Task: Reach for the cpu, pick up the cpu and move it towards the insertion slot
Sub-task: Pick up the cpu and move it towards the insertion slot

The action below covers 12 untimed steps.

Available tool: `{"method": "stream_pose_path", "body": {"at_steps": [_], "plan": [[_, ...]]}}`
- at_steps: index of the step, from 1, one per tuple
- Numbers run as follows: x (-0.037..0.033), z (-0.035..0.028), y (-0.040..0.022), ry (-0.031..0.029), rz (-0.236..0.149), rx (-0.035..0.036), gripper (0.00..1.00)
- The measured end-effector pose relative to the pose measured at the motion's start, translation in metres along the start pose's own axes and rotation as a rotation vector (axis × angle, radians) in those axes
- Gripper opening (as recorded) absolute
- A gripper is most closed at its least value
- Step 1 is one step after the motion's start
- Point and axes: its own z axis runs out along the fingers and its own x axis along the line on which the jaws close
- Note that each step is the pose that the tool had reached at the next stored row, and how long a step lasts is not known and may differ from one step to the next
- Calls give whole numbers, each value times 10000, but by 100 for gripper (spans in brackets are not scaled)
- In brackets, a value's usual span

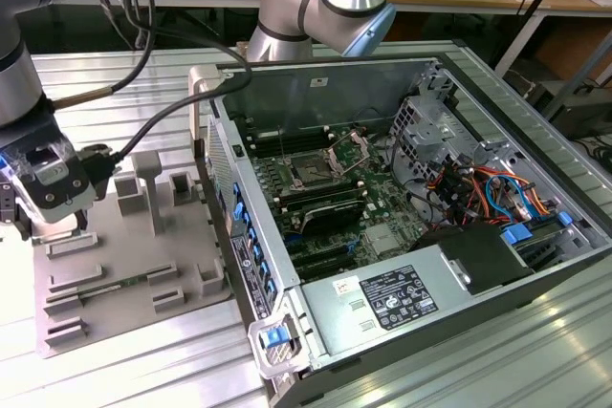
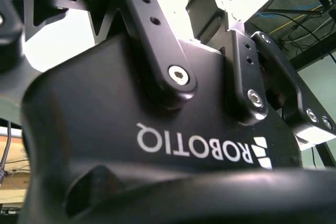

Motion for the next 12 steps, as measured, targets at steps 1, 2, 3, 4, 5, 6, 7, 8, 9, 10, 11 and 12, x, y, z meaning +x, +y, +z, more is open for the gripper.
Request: {"method": "stream_pose_path", "body": {"at_steps": [1, 2, 3, 4, 5, 6, 7, 8, 9, 10, 11, 12], "plan": [[0, -5, 0, 0, 0, 0, 55], [0, -11, 0, 0, 0, 0, 55], [0, -17, 1, 1, 0, 0, 55], [0, -23, 1, 0, 0, 0, 55], [0, -29, 1, 1, 0, 0, 55], [0, -38, 1, 0, 0, 0, 55], [0, -44, 2, 0, 0, -1, 55], [0, -52, 2, 0, 0, 0, 55], [0, -58, 2, 0, 0, 0, 55], [0, -63, 3, 0, 0, 0, 55], [0, -69, 3, 0, 0, 0, 55], [0, -74, 3, 0, 0, 0, 55]]}}
